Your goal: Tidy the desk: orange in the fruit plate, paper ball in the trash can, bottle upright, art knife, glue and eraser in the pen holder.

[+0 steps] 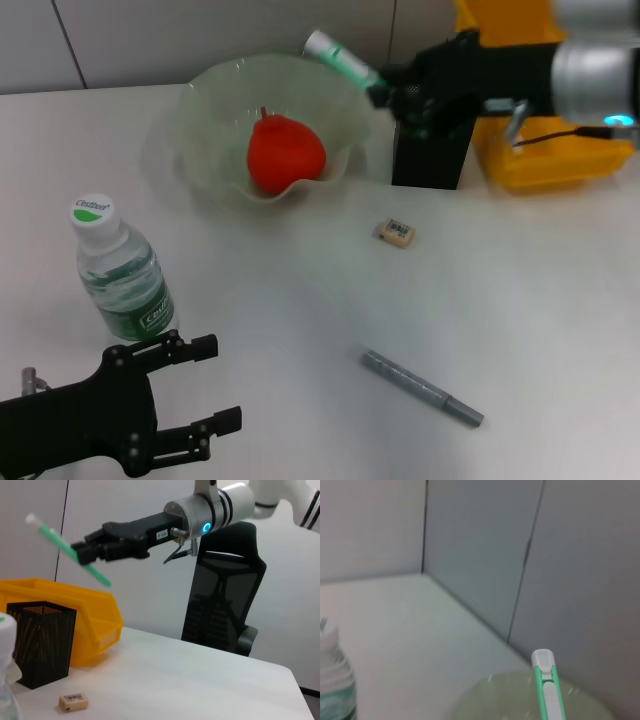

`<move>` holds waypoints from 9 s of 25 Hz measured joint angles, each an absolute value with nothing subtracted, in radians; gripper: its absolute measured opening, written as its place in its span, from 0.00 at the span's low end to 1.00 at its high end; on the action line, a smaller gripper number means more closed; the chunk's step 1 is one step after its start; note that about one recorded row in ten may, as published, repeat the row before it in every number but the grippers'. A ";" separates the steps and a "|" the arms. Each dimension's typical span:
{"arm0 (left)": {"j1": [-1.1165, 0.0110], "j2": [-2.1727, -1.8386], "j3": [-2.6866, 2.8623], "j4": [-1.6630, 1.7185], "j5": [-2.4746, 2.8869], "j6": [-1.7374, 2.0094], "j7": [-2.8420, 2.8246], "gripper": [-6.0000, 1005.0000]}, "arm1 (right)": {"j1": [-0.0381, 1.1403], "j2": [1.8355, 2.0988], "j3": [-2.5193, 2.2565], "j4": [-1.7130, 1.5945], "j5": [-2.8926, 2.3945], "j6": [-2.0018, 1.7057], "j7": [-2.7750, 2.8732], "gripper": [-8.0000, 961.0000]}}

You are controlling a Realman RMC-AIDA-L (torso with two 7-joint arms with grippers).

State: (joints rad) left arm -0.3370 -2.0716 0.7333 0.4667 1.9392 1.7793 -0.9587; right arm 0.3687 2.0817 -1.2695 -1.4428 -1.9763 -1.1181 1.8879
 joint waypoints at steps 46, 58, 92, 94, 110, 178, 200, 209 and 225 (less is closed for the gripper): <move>-0.382 -2.075 0.741 0.377 1.897 1.763 -0.985 0.79 | 0.605 2.066 -0.804 -0.576 -1.528 -1.039 0.849 0.18; -0.378 -2.077 0.739 0.376 1.898 1.759 -0.985 0.79 | 0.620 2.070 -0.798 -0.566 -1.527 -1.018 0.846 0.18; -0.384 -2.069 0.739 0.382 1.898 1.781 -0.975 0.79 | 0.467 2.076 -0.974 -1.374 -2.190 -1.465 2.055 0.63; -0.381 -2.068 0.740 0.387 1.898 1.789 -0.973 0.79 | 0.478 2.076 -0.975 -1.432 -2.243 -1.528 2.117 0.63; -0.384 -2.067 0.798 0.420 1.913 1.832 -0.946 0.79 | 0.754 2.070 -0.990 -1.185 -2.606 -1.663 2.282 0.60; -0.396 -2.075 0.805 0.396 1.900 1.813 -0.931 0.79 | 0.891 2.084 -1.302 -0.710 -2.603 -1.114 2.266 0.38; -0.401 -2.074 0.796 0.395 1.899 1.811 -0.922 0.79 | 0.661 2.079 -1.278 -1.417 -2.622 -1.373 2.401 0.30; -0.407 -2.075 0.796 0.392 1.898 1.809 -0.922 0.79 | 0.647 2.077 -1.246 -1.374 -2.688 -1.236 2.380 0.31; -0.399 -2.075 0.796 0.389 1.896 1.809 -0.929 0.79 | 0.658 2.076 -1.230 -1.280 -2.680 -1.113 2.333 0.43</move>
